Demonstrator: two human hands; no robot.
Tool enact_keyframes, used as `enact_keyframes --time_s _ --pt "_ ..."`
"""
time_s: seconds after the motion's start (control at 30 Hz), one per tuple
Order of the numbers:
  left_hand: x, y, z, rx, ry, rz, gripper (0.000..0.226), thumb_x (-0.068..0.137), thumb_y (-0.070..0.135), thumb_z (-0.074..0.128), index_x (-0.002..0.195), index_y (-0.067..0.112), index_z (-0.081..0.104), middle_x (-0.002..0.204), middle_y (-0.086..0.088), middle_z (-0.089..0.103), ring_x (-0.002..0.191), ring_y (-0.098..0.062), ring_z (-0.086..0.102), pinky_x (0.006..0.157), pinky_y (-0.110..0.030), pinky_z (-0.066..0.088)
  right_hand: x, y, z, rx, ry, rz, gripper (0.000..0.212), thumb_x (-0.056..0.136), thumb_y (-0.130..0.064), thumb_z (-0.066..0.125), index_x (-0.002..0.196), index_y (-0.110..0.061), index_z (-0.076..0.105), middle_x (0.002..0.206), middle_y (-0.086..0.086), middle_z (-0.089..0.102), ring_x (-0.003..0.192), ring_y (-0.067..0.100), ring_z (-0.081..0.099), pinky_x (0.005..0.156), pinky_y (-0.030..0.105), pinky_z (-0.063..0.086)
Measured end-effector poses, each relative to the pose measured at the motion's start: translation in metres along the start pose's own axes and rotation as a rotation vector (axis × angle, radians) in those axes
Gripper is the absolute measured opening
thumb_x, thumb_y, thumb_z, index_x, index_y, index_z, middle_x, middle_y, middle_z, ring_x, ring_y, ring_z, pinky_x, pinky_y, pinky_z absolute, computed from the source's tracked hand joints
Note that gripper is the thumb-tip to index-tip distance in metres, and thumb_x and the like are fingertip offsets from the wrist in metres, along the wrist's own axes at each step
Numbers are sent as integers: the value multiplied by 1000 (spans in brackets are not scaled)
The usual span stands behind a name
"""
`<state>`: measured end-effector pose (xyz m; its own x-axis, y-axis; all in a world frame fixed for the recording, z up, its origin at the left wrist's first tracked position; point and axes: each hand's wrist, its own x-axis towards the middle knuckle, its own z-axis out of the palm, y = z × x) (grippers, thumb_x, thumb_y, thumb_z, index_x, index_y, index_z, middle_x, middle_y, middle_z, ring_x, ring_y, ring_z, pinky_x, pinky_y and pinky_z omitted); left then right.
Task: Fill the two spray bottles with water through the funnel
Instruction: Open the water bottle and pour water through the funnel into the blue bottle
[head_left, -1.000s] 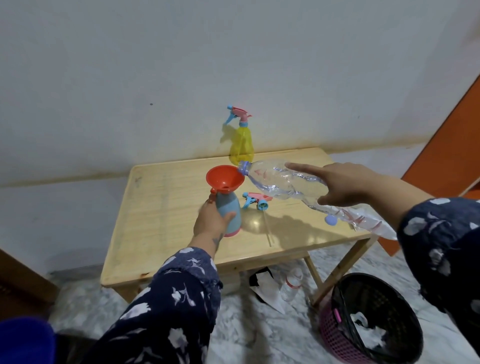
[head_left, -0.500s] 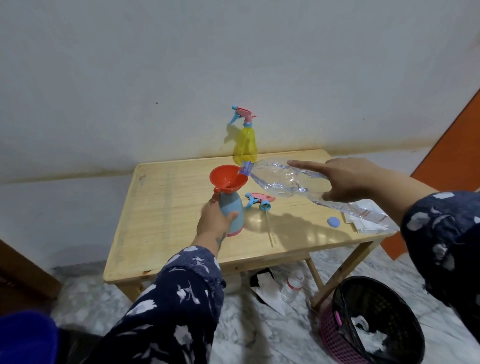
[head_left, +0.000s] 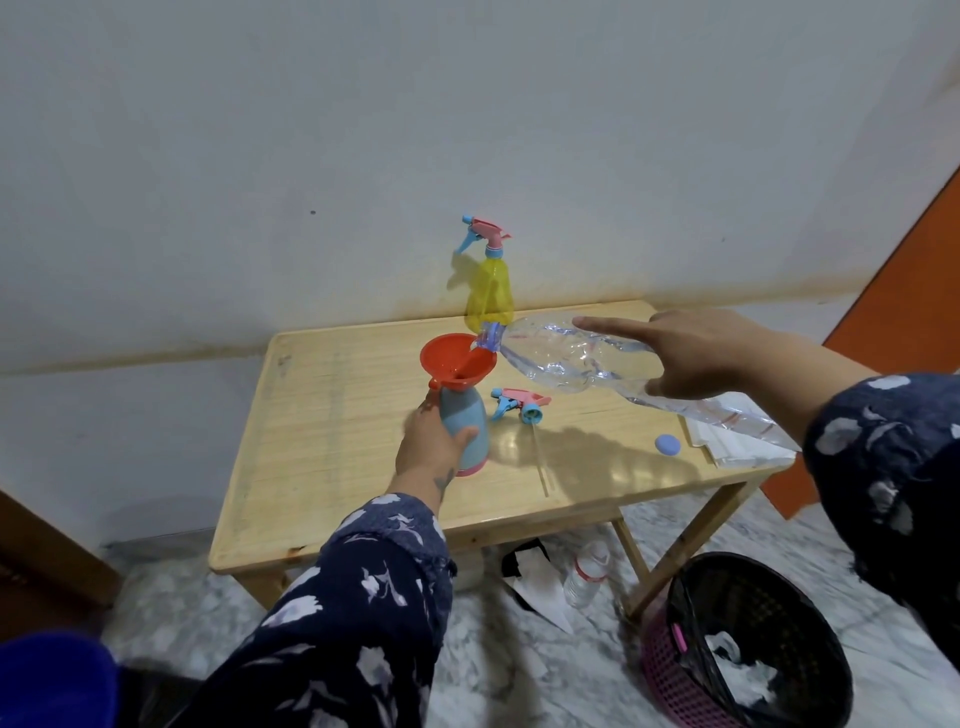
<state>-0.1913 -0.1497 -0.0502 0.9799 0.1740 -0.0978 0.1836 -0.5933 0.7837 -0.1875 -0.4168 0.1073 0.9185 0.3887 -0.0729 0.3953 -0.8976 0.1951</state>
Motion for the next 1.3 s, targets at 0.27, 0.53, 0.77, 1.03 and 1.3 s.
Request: enact_keyframes --time_s 0.27,0.53,0.77,1.03,1.3 --pt "0 1 -1 1 -15 2 62 88 26 69 141 18 38 133 -9 53 118 -29 54 97 -47 48 -1 3 0 -6 22 0 102 82 -28 62 129 -70 -17 73 -1 47 63 14 45 56 32 45" --pt "-2 3 -3 -22 -18 -2 60 89 25 67 141 18 39 133 -7 52 118 -29 54 97 -46 48 -1 5 -1 -21 32 0 104 82 -28 63 130 -69 -19 75 4 52 64 18 49 57 36 49" --pt "-3 4 -4 -32 -26 -8 60 88 26 68 140 20 39 133 -6 53 117 -28 55 95 -46 49 -1 5 -2 -25 43 -6 103 82 -28 63 128 -70 -20 77 3 53 66 18 50 59 35 50" --pt "-4 5 -4 -23 -28 -12 63 89 25 68 143 18 37 134 -8 53 119 -29 54 97 -48 47 -1 7 -1 -53 45 -6 105 82 -28 62 126 -70 -22 77 3 52 66 18 51 59 35 51" --pt "-5 6 -3 -21 -13 -36 60 89 26 68 141 17 38 133 -8 53 118 -29 55 98 -47 47 -2 6 -2 -63 65 -6 104 82 -28 62 128 -69 -21 71 1 48 60 16 47 51 31 44"
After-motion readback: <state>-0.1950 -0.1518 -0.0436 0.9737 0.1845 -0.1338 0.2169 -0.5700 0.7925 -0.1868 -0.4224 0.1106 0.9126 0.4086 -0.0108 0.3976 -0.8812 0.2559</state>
